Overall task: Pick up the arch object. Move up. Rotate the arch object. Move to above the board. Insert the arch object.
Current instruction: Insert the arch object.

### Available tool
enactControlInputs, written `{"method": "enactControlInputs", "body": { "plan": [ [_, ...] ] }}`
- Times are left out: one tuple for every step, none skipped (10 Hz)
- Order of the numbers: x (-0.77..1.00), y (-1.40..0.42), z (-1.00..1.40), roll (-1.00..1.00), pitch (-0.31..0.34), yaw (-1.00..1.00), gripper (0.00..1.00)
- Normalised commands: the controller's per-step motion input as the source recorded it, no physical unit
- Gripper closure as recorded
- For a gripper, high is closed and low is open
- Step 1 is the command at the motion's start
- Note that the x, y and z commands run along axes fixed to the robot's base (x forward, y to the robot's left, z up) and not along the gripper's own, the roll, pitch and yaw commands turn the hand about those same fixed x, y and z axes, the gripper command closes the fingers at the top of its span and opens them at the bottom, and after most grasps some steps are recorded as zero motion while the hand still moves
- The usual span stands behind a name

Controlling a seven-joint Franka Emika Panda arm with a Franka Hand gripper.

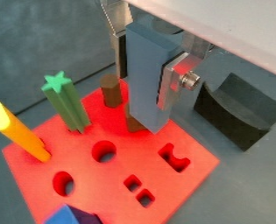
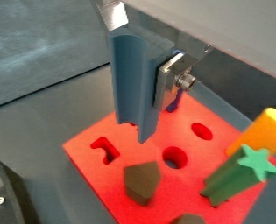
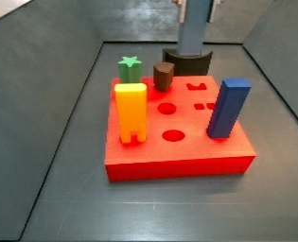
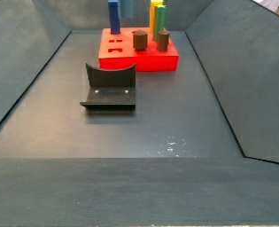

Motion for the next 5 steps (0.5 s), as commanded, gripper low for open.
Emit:
{"method": "enactControlInputs", "body": {
  "plan": [
    [0.74, 0.00, -0.27, 0.19, -0.024, 0.19, 1.00],
    [0.60, 0.00, -0.67, 0.17, -0.139, -0.27, 1.00],
    [0.54, 0.00, -0.66, 0.10, -0.120, -0.58, 1.00],
    [0.44, 0.06, -0.62, 0.10, -0.081, -0.64, 1.00],
    [0.44, 0.11, -0.67, 0.09, -0.051, -0.60, 1.00]
  ]
}}
